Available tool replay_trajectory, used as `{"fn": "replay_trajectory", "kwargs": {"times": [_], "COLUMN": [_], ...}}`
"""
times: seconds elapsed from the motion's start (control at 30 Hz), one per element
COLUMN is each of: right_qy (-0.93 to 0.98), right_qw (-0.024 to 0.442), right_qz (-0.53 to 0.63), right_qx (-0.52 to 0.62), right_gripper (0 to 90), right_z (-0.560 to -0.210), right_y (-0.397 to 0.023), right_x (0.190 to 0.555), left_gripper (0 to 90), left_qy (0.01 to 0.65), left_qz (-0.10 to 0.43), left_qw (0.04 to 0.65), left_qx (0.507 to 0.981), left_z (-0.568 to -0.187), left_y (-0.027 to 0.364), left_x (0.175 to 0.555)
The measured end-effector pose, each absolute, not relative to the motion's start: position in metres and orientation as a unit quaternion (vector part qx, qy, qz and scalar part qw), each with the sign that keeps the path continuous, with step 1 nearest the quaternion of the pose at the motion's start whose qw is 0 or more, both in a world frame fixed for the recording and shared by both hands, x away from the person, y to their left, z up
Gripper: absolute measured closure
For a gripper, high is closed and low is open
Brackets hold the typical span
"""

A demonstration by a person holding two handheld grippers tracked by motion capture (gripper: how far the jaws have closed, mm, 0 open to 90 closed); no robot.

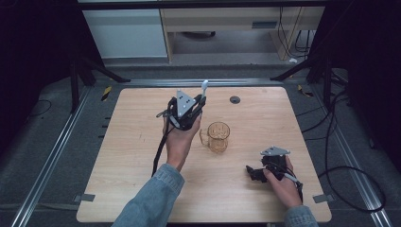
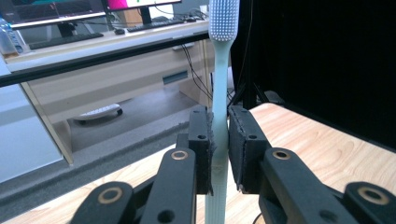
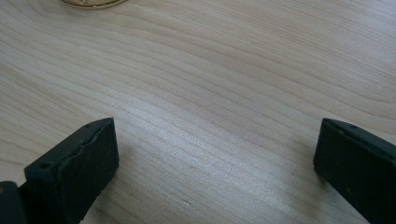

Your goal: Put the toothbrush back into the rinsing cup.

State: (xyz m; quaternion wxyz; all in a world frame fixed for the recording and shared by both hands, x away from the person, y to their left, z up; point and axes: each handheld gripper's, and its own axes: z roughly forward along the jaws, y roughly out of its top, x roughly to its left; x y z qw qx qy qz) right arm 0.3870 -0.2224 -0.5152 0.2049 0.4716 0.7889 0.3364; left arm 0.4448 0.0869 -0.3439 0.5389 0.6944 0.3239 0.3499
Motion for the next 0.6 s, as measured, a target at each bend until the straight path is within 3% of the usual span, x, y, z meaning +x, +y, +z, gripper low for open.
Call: {"fn": "replay_trajectory", "kwargs": {"times": [0.6], "right_qy": [0.79], "right_qw": [0.204], "right_qz": [0.337], "right_qx": [0.469], "right_gripper": [0.4], "right_z": [-0.515], "right_y": [-0.222], "right_x": [0.387], "left_gripper": [79.0], "left_qy": [0.323], "left_qz": [0.351], "left_qw": [0.58], "left_qx": [0.66], "left_z": [-0.362], "left_y": [0.084], "left_x": [0.439]}}
